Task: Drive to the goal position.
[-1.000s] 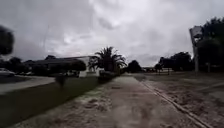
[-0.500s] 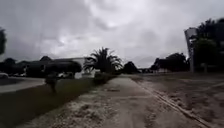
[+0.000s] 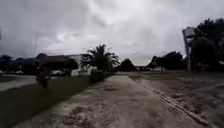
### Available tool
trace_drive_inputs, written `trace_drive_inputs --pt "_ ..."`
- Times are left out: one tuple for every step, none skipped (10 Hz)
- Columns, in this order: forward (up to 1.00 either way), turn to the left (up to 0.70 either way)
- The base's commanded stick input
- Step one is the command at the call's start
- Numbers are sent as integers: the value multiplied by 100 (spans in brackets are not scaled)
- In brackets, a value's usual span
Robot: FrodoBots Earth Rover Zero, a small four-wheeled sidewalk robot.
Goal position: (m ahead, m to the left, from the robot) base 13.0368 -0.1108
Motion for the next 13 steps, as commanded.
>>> trace_drive_inputs --pt "50 0" --pt "50 0" --pt "50 0" --pt "50 0" --pt "50 0" --pt "57 0" --pt "70 0" --pt "70 0" --pt "70 -2" --pt "70 -30" --pt "70 -17" --pt "70 0" --pt "70 0"
